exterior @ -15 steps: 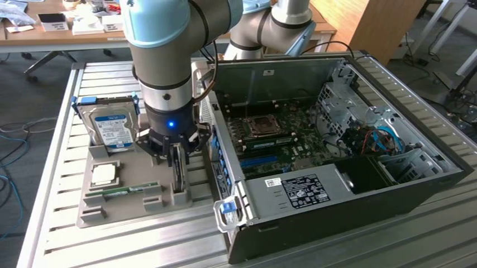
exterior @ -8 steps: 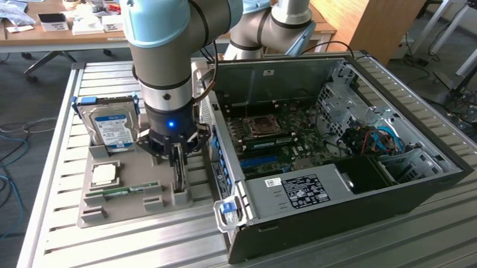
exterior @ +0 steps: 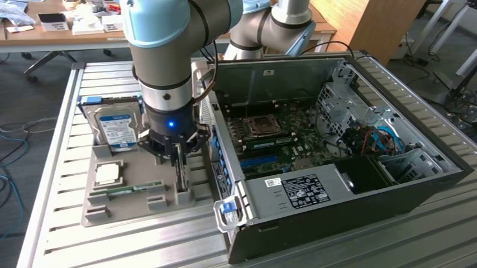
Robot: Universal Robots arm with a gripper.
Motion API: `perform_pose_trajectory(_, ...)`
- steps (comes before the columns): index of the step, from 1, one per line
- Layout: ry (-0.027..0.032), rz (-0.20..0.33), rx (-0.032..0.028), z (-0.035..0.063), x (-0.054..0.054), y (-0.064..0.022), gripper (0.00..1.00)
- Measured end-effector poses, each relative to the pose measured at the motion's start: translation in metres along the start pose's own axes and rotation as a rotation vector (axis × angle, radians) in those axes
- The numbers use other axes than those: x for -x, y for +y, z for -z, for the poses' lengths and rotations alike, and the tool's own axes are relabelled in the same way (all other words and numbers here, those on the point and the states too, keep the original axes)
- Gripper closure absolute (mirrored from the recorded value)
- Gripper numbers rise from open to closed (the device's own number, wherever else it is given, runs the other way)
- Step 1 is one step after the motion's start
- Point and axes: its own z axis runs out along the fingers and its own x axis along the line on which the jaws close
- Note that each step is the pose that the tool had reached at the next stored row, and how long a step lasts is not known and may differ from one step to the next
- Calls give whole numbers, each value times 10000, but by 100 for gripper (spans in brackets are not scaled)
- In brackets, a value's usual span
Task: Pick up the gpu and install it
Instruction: 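Pick up the gpu and move the gpu toward the slot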
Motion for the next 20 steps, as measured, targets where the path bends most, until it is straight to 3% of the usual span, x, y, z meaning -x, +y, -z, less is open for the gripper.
perform_pose_trajectory(20,3,110,3,0,0,0,73)
